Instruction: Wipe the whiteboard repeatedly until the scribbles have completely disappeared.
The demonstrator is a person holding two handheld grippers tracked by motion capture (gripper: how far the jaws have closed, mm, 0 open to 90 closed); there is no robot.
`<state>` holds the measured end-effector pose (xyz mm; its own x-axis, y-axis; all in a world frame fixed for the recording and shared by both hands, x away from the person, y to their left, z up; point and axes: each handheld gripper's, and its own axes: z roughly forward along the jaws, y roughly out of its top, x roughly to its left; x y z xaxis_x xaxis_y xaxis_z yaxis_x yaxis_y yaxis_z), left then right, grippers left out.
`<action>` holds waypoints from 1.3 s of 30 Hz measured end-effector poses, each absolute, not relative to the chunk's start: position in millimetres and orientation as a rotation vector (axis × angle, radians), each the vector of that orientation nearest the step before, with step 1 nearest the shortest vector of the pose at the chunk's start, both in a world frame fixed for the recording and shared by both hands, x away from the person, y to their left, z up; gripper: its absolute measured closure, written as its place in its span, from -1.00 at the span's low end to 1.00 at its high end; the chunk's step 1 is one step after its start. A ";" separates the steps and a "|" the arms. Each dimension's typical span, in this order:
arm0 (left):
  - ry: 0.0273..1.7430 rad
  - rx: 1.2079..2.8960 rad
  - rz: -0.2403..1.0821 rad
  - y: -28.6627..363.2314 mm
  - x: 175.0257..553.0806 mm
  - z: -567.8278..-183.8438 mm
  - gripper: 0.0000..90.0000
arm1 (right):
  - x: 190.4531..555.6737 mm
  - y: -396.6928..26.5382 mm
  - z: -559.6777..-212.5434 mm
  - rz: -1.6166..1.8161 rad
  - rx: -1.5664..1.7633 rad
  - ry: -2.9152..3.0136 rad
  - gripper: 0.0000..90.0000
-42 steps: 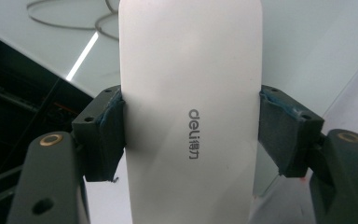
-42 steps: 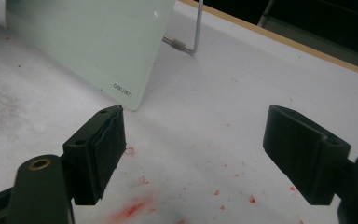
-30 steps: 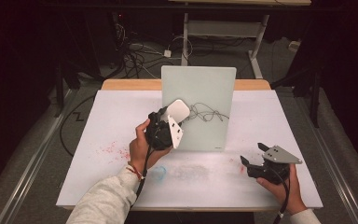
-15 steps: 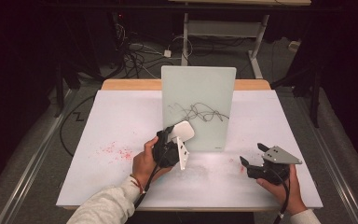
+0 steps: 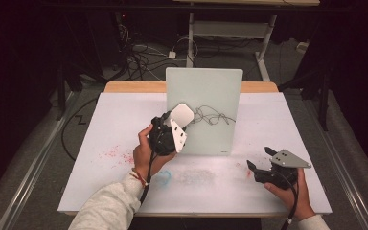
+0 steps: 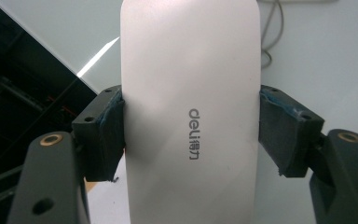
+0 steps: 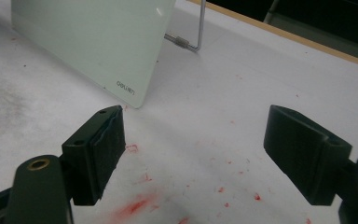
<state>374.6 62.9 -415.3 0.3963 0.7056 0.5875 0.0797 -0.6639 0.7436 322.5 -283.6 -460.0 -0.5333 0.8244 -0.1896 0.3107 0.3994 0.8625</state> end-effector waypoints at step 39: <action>0.619 2.165 1.303 74.8 355.4 -464.4 -0.35 | 321.1 -282.7 -459.6 1.077 0.955 2.058 -0.52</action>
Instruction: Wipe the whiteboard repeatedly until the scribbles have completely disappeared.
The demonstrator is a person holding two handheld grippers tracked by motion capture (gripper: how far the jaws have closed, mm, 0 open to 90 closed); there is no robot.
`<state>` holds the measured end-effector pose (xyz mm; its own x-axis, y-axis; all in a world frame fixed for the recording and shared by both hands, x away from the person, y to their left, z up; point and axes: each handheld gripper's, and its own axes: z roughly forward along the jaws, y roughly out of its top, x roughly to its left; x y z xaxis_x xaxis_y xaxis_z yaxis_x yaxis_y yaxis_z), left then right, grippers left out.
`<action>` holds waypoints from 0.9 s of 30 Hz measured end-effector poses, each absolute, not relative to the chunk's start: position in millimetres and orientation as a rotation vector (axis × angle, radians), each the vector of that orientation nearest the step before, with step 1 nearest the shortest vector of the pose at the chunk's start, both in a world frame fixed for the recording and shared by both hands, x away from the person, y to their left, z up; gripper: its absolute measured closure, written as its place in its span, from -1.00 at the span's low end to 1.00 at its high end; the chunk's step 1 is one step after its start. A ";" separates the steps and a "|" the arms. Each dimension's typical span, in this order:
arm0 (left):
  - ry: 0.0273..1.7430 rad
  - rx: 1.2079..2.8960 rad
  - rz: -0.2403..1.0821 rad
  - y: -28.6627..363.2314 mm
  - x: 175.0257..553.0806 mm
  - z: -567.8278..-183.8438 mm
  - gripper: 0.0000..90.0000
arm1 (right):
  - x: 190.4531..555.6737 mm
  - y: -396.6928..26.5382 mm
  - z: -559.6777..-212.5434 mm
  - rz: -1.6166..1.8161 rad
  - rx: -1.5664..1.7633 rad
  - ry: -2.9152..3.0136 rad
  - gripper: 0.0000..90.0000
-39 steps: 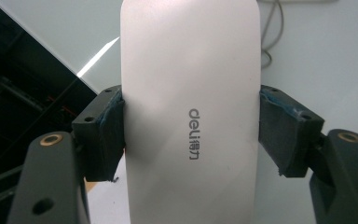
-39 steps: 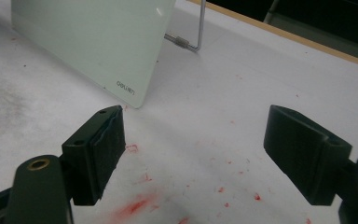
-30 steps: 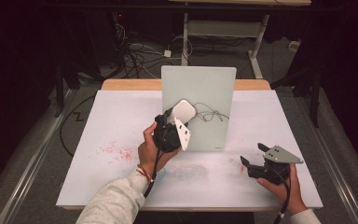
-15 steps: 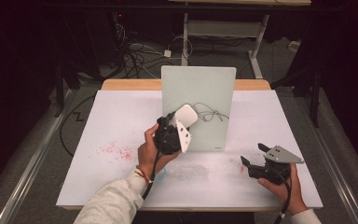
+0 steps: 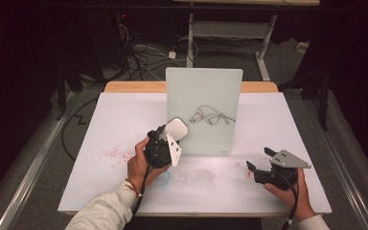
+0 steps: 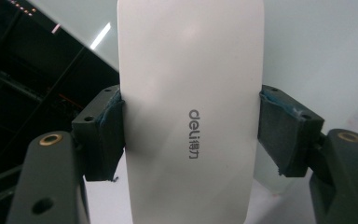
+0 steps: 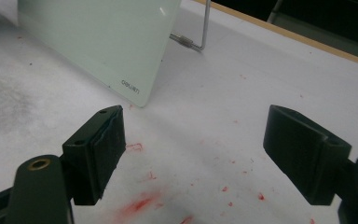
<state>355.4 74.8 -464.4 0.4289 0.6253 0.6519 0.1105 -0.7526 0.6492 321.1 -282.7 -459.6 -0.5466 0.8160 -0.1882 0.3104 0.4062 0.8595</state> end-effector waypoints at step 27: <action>0.651 2.098 1.265 37.2 376.0 -406.8 -0.35 | 321.1 -284.4 -460.7 1.073 0.958 2.062 -0.52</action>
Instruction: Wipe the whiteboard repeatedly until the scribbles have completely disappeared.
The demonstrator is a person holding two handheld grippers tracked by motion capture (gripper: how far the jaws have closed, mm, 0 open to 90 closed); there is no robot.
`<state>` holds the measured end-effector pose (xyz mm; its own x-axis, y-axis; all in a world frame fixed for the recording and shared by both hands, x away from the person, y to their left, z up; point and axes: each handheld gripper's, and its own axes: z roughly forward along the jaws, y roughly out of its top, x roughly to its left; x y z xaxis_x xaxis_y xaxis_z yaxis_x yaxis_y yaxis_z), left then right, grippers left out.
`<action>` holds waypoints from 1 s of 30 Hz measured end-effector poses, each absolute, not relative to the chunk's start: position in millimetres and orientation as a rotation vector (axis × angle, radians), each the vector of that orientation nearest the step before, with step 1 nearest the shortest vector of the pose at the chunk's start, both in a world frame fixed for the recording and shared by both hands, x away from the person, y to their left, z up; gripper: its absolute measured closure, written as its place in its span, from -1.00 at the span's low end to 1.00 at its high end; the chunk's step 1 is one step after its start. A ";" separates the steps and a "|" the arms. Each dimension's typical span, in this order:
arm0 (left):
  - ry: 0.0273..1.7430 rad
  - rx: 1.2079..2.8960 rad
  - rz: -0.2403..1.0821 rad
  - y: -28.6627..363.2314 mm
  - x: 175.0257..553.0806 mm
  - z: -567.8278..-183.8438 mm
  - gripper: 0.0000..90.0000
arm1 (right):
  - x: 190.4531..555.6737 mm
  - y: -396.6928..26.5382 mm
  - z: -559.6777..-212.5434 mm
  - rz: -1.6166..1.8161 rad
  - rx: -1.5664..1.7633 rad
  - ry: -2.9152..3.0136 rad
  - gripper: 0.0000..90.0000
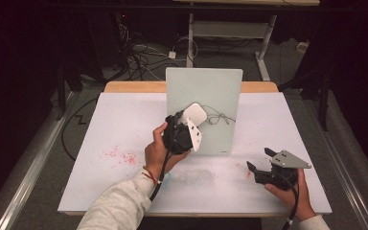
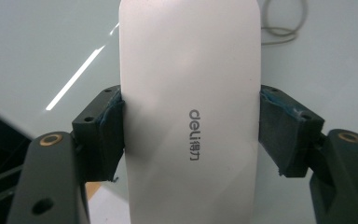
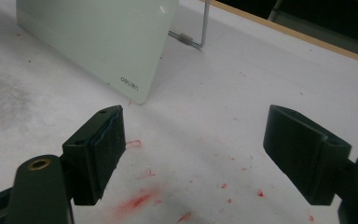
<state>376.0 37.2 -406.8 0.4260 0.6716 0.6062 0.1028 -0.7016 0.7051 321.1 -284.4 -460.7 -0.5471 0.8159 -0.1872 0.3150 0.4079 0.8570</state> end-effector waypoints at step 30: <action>0.645 2.213 1.337 66.9 351.8 -473.7 -0.35 | 319.6 -283.5 -460.3 1.065 0.952 2.065 -0.53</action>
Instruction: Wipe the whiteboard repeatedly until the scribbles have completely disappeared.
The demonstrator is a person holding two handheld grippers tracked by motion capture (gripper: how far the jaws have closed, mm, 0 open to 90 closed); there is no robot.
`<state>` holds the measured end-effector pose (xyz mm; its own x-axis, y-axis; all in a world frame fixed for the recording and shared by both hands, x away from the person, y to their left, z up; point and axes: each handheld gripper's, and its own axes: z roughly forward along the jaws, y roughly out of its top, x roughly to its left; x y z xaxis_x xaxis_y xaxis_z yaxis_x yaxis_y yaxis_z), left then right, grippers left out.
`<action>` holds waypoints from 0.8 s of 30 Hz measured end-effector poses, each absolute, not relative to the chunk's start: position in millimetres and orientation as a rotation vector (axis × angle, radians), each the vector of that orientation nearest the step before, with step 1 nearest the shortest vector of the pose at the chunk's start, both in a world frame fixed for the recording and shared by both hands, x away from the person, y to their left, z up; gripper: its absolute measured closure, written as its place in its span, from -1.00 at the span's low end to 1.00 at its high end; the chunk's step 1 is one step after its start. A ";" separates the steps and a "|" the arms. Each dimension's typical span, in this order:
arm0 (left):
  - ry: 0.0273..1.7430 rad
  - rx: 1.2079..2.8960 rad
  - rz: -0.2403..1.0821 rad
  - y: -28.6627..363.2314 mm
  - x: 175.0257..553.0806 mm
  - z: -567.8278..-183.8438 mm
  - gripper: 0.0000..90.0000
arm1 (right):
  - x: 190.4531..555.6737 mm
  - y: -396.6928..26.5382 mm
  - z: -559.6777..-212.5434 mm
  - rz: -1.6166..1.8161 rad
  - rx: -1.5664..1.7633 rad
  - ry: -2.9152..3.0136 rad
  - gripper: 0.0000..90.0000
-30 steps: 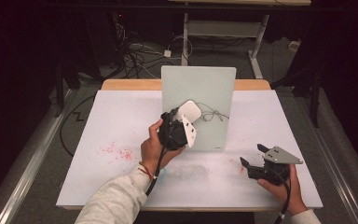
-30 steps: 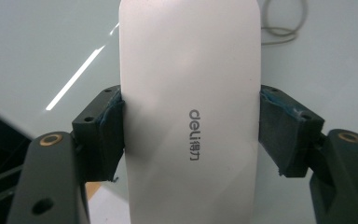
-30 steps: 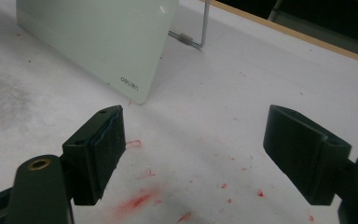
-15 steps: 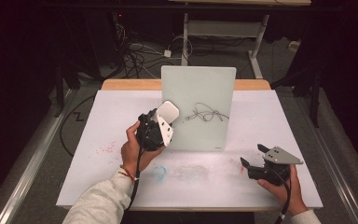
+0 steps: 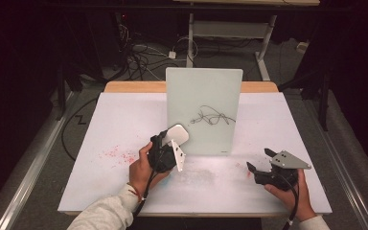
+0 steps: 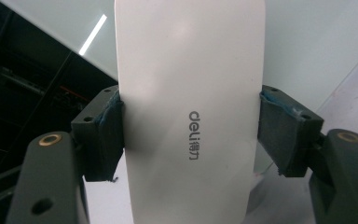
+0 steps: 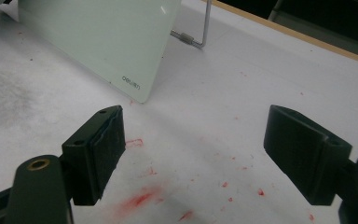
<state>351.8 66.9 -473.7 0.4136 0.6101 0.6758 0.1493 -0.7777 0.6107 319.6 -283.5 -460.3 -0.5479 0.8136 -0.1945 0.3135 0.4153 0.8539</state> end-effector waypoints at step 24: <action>0.647 2.164 1.274 8.9 368.2 -429.8 -0.36 | 319.7 -283.2 -460.7 1.057 0.950 2.064 -0.53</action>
<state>368.2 8.9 -429.8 0.4373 0.6421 0.6297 0.1301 -0.7380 0.6622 319.7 -283.2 -460.7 -0.5453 0.8140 -0.2001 0.3136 0.4195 0.8519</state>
